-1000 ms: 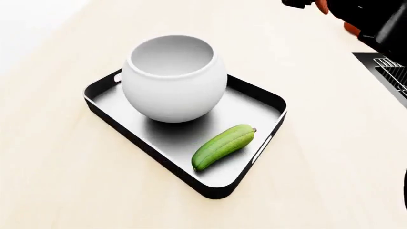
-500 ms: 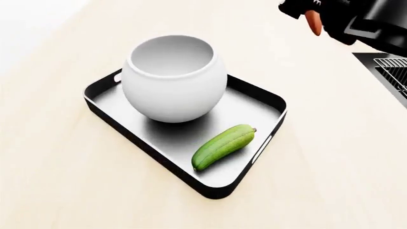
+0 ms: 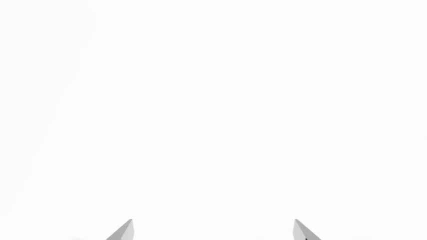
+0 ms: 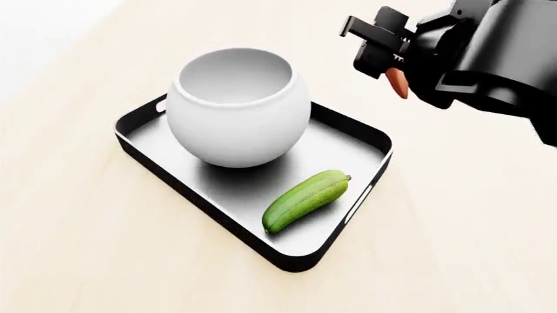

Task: Place the two vegetables and bowl onto the tray for setting up a vegetable dip station.

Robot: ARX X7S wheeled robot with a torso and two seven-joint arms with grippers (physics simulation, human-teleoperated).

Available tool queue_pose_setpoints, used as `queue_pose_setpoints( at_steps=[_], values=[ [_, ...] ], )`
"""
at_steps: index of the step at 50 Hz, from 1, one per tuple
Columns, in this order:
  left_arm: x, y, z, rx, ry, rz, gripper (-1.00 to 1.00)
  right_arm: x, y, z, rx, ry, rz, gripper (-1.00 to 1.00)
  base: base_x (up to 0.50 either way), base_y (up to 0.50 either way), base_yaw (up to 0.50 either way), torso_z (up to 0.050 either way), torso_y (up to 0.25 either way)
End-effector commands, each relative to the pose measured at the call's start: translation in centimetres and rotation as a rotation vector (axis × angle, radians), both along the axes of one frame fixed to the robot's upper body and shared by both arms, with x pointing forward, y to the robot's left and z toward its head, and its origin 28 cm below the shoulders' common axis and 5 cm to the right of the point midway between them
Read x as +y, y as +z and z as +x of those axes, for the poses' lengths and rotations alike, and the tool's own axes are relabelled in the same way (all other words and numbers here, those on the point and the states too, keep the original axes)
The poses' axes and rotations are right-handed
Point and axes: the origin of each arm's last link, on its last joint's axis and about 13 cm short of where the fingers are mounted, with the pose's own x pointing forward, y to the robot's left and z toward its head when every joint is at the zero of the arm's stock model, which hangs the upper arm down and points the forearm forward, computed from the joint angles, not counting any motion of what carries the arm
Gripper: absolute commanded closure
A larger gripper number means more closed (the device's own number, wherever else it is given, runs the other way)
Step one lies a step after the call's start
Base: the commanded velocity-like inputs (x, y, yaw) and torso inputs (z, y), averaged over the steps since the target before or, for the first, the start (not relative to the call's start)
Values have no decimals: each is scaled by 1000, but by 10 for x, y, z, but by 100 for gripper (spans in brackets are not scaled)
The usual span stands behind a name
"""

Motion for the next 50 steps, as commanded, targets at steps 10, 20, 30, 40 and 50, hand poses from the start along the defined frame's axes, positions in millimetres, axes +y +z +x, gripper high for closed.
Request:
queue_pose_setpoints(
  at_steps=[10, 20, 30, 40, 50],
  values=[
    [-1, 0, -1, 0, -1, 4, -100, 0, -20, 5, 88, 30, -9, 100, 0, 0, 0, 0, 0],
    [-1, 0, -1, -1, -1, 6, -100, 3, -30, 7, 119, 50, -8, 100, 0, 0, 0, 0, 0],
    [0, 0, -2, -2, 0, 6, -100, 6, -36, 7, 137, 73, -18, 100, 0, 0, 0, 0, 0],
    [-1, 0, -1, -1, 0, 6, -100, 4, -40, 11, 155, 68, -30, 100, 0, 0, 0, 0, 0],
    [0, 0, -1, 0, 0, 5, -100, 6, -44, 14, 169, 80, -33, 100, 0, 0, 0, 0, 0]
  ],
)
